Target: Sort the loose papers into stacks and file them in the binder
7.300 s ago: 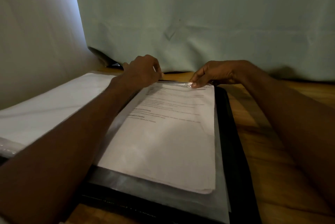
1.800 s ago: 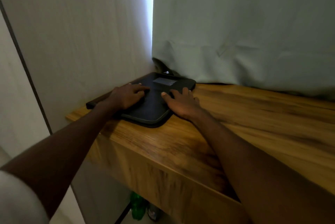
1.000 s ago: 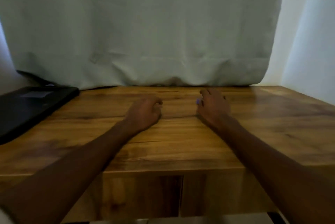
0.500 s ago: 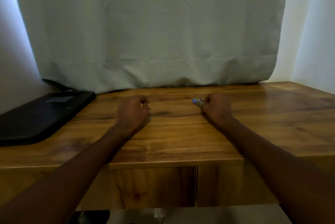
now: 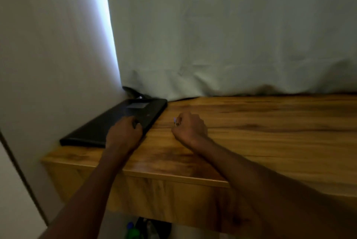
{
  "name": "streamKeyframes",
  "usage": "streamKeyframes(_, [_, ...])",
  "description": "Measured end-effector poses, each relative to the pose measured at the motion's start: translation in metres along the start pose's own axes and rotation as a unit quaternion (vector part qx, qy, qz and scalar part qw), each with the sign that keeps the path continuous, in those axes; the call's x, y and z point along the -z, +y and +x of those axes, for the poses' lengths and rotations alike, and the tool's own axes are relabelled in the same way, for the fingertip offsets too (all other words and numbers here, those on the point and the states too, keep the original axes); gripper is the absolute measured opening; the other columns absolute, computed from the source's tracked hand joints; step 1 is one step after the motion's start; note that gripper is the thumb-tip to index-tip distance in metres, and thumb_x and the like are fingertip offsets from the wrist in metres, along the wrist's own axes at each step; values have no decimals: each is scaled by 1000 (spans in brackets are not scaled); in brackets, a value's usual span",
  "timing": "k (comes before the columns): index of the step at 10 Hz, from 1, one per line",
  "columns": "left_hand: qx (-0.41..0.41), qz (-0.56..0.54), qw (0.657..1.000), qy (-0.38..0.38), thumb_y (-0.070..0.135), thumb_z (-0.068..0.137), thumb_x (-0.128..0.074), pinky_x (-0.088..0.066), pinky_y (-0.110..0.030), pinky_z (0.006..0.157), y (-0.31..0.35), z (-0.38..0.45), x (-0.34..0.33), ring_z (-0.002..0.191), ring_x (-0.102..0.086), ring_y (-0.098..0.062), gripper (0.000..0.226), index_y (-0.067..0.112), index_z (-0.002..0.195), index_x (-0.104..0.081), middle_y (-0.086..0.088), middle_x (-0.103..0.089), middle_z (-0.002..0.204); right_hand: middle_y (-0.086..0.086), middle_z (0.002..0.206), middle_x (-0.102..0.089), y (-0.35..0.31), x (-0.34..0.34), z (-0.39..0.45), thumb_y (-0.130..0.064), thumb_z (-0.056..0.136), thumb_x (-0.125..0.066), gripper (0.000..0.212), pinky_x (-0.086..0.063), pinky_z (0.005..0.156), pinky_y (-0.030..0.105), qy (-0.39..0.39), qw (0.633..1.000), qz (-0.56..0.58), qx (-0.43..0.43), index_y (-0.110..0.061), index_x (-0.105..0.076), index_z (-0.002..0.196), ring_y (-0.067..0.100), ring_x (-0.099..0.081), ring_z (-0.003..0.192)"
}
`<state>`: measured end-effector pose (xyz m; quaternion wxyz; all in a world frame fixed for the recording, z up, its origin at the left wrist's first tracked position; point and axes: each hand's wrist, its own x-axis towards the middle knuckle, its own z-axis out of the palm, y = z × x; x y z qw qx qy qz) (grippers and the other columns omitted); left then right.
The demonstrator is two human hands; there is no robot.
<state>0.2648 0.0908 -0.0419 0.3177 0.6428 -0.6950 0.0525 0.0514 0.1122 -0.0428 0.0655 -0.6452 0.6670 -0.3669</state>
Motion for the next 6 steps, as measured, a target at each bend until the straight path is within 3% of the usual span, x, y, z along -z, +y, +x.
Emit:
streamKeyframes(1, [0,-5,1000,20,36,91,-52,-54,-38,75,4,0,1,87,-66,-28,22,21,93,-68,-5,-66,97,2,113,-66,-28,-26,-1,-44,86,-61,30,-53,84,36,4,1000,-23,20,-25,-64,108,26,-63,104])
streamKeyframes(2, [20,-34,998,46,29,95,-53,-48,-32,64,4,-1,1,76,-63,-21,17,20,89,-67,0,-65,85,-3,101,-72,-47,-39,-5,-42,87,-62,26,-59,76,38,-16,999,-2,51,-24,-72,102,18,-67,90])
streamKeyframes(3, [38,-187,979,78,24,99,-55,-46,-25,62,-5,2,0,75,-62,-5,20,23,113,-69,7,-69,94,-1,95,-75,-54,-42,-8,-28,91,-61,23,-60,73,40,-32,995,18,92,-20,-77,104,15,-67,79])
streamKeyframes(4, [69,-300,947,88,26,98,-56,-56,-31,82,-13,6,2,89,-65,-1,22,27,115,-70,10,-71,100,-3,100,-74,-55,-40,-7,-28,92,-62,27,-59,74,39,-56,992,36,111,-23,-75,116,14,-66,81])
streamKeyframes(5, [78,-315,943,80,28,96,-57,-58,-42,91,-16,5,1,94,-67,-4,21,29,112,-70,11,-72,98,-3,100,-73,-55,-43,-10,-33,93,-62,32,-57,72,36,-79,989,19,127,-23,-71,122,15,-66,83])
streamKeyframes(6, [33,-257,962,90,26,97,-57,-59,-42,88,-14,3,-1,93,-67,-6,21,26,114,-70,8,-72,102,-3,102,-70,-54,-42,-8,-37,93,-64,35,-53,68,32,-32,991,73,103,-22,-62,124,15,-65,86])
